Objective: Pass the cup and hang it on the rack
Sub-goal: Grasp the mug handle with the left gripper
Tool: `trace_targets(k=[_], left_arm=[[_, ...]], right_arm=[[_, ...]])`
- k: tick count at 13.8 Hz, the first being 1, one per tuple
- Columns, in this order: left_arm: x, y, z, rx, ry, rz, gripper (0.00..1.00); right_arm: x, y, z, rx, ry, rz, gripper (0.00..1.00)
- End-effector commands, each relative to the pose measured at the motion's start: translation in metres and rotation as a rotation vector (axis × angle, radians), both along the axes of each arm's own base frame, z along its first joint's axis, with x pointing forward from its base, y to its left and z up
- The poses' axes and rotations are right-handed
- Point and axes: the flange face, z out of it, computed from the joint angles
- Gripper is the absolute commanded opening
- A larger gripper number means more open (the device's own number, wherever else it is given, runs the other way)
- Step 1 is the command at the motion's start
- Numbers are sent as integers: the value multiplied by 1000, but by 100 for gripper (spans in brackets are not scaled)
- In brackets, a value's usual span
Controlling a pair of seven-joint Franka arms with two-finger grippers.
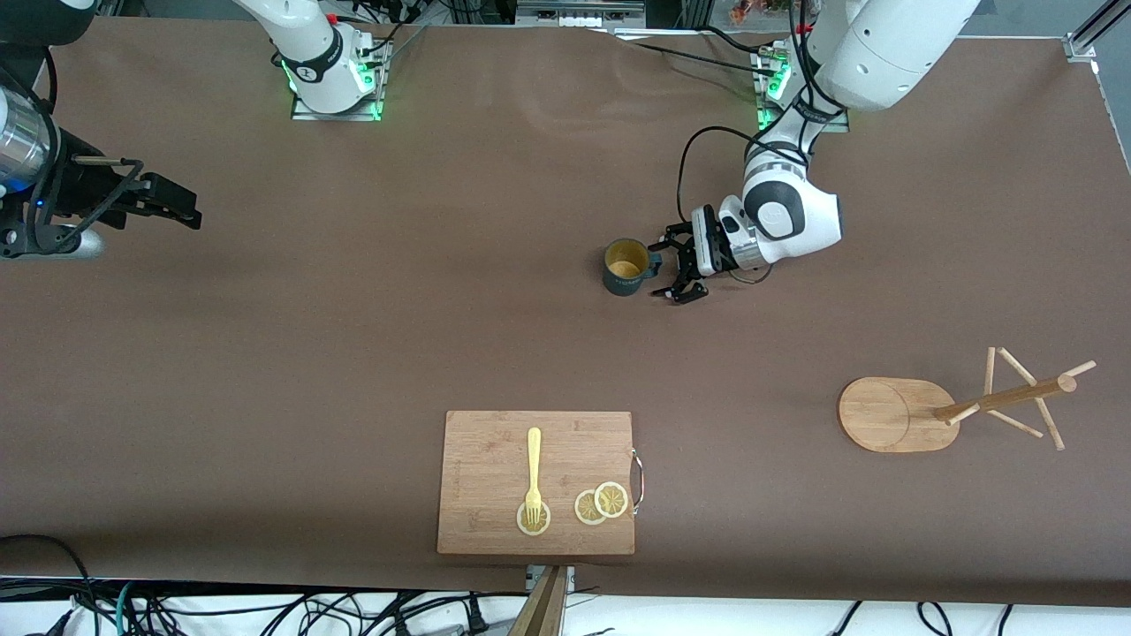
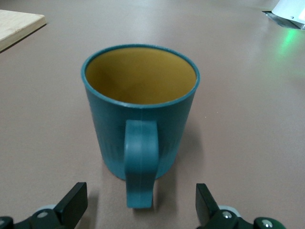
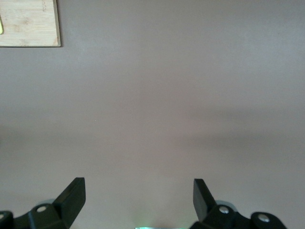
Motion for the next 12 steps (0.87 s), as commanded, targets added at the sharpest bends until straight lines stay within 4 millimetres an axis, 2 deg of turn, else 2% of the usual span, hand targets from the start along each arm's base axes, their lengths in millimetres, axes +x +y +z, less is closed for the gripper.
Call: trace_targets(k=[1,5,6,8,9,11,12], left_arm=[[-3,-7,0,-11,-14,12,100],[-7,-13,0,-23,-4,28,100],[-7,-14,1,-24,-4,26,96],[-7,-14,1,-24,-4,26,71],[-7,-14,1,-24,-4,26,51],[-8,-13,-1,-22,-1,27,32],[-7,-12,0,-22,-4,28,27]], right_arm=[[-3,-7,12,-14,-15,41,100],[-2,-7,11,-61,-18,88,100],[-2,-6,11,-61,-17,89,100],[-3,-5,11,-58,-12,88,100],[-3,-5,11,-58,-9,88,100],[-4,-7,11,-58,-6,86,100],[-4,-7,10,-58,-4,88,100]])
